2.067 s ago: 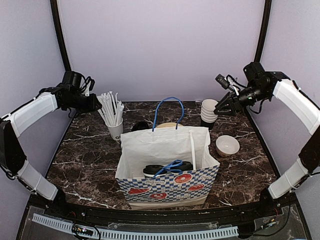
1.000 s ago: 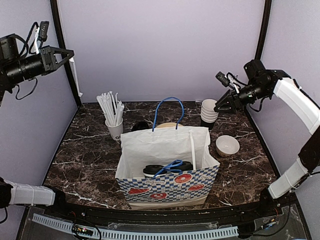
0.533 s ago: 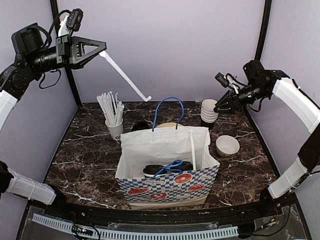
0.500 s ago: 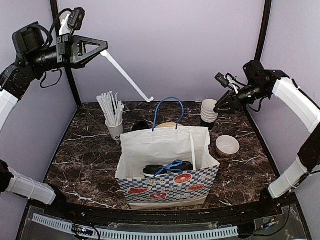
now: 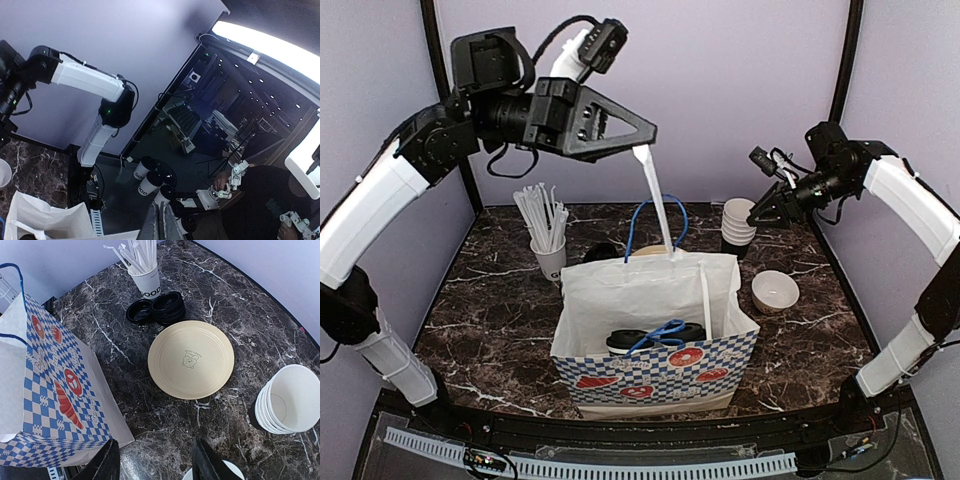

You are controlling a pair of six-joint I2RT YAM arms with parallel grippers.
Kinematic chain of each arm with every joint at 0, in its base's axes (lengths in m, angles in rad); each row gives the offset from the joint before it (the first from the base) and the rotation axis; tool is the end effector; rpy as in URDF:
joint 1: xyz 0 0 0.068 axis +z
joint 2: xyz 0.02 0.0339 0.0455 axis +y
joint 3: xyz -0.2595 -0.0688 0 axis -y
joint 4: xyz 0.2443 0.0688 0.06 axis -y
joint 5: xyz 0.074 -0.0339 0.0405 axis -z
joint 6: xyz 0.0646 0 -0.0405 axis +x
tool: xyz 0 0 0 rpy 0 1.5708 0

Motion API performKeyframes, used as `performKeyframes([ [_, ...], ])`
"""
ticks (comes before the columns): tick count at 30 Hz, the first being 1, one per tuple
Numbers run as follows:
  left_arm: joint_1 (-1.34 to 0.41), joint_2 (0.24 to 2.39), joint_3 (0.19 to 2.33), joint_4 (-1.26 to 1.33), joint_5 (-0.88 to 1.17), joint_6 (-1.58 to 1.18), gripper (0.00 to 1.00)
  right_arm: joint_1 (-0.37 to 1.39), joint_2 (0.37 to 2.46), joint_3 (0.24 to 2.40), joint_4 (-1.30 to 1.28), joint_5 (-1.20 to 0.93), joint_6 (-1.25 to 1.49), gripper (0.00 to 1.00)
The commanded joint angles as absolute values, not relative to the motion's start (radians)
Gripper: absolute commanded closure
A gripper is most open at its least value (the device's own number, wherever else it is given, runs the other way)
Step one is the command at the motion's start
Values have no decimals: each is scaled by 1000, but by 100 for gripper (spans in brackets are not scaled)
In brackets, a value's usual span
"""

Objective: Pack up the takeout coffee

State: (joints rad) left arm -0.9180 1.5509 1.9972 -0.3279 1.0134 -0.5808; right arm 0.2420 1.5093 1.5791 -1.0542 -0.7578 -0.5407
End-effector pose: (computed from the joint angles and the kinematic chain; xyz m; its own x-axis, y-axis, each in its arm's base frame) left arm 0.1488 -0.2849 0.5453 -0.4514 0.1126 -0.8852 0.8186 -0.3425 -0.4610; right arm 0.2908 0.1175 0.3487 -0.4136 -0.4872 -0.7691 -0.8821 0.4237 0.2060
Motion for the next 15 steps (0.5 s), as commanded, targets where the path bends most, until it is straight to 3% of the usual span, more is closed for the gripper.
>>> performKeyframes([
  [1, -960, 1645, 2007, -413, 1056, -532, 100, 239, 1504, 1562, -1034, -752, -539, 52],
  [4, -970, 1683, 1979, -433, 1048, -528, 100, 239, 1500, 1559, -1034, -752, -540, 52],
  [6, -971, 1712, 1966, -494, 1031, -511, 94, 239, 1500, 1559, -1034, -751, -540, 52],
  [9, -971, 1756, 2039, -657, 892, -392, 64, 239, 1499, 1564, -1037, -749, -541, 50],
  [11, -970, 1769, 2096, -761, 787, -322, 50, 238, 1498, 1567, -1038, -749, -544, 49],
  [15, -965, 1753, 2134, -835, 686, -250, 40, 238, 1493, 1566, -1038, -749, -543, 48],
])
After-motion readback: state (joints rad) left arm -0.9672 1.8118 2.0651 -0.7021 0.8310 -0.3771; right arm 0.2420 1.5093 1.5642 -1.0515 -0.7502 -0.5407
